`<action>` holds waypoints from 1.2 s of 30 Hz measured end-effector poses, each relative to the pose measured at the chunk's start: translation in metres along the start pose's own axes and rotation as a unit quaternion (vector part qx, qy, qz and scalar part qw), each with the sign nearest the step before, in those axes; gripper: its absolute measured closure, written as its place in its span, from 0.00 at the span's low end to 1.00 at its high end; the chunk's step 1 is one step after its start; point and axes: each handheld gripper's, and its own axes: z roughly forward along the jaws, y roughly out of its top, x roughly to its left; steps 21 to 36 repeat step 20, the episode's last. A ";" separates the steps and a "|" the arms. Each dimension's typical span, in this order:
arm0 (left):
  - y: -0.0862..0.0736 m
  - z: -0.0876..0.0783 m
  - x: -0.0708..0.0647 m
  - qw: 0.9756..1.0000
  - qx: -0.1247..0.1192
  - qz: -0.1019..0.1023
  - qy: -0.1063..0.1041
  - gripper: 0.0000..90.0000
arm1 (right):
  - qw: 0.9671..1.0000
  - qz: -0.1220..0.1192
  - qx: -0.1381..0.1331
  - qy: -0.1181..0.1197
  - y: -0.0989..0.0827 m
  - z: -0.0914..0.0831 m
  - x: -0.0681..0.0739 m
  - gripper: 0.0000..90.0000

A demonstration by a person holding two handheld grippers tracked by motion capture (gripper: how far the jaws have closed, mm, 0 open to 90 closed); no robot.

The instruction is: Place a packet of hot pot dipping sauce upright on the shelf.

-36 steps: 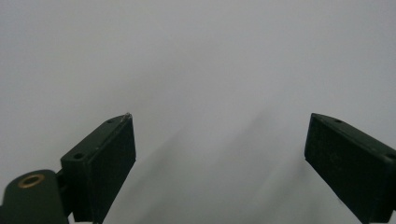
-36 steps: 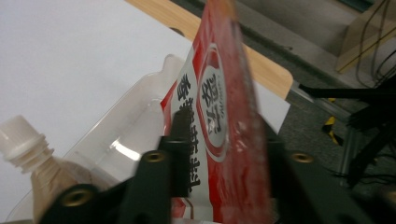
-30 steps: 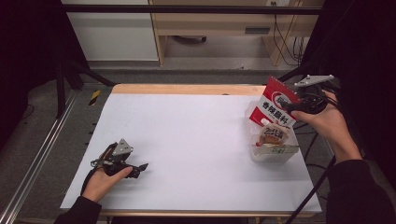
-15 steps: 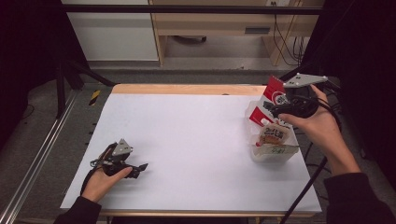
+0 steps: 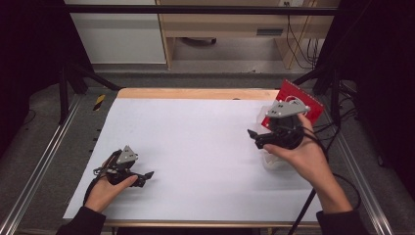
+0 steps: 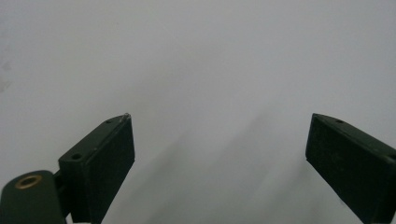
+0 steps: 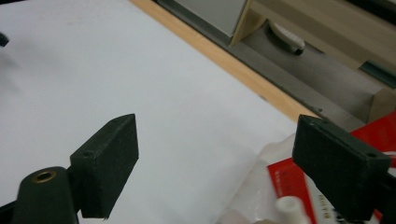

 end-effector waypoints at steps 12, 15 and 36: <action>-0.001 0.000 0.001 1.000 0.000 -0.003 -0.003 0.07 | 0.998 0.039 0.013 0.044 -0.044 0.044 0.069 0.13; -0.001 -0.001 0.000 1.000 -0.002 -0.001 -0.003 0.07 | 0.996 0.062 0.017 0.062 -0.051 0.062 0.084 0.12; -0.001 0.000 -0.003 1.000 0.003 0.010 -0.001 0.06 | 0.996 0.078 0.010 0.044 -0.060 0.095 0.102 0.13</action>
